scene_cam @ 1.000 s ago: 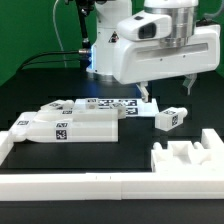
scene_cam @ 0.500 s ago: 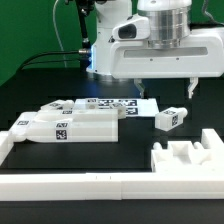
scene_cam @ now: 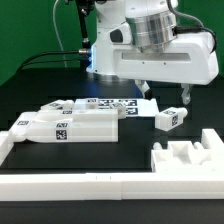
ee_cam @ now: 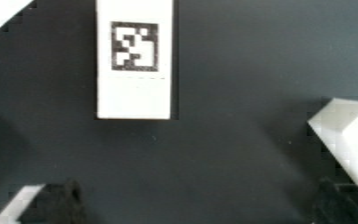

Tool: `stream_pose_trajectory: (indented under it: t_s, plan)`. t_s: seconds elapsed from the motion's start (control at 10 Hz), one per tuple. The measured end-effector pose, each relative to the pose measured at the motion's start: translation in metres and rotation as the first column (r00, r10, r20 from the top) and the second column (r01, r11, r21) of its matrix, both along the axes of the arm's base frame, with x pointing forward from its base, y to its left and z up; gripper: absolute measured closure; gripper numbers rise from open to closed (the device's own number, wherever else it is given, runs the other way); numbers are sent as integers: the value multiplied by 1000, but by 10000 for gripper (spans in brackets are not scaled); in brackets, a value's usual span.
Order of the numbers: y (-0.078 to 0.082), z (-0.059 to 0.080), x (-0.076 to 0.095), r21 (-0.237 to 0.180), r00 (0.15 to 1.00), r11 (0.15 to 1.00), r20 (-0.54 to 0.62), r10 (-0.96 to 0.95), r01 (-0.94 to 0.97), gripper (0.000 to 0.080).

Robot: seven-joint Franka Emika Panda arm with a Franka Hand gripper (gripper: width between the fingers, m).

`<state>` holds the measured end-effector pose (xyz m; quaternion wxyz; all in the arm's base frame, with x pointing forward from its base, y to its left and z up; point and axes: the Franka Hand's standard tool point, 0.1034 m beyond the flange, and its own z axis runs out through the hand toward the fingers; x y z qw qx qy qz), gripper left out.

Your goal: Assemble chair

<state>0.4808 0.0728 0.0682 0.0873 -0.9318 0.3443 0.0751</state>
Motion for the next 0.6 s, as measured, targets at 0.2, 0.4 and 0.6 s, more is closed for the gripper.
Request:
stream_pose_trajectory:
  t_s: [0.2, 0.4, 0.6]
  plan:
    - [-6, -2, -7, 118, 997, 993, -73, 18, -9, 150]
    - [-11, -7, -2, 261, 965, 962, -264, -3, 75, 150]
    - [-8, -10, -2, 270, 946, 963, -311, 94, -7, 150]
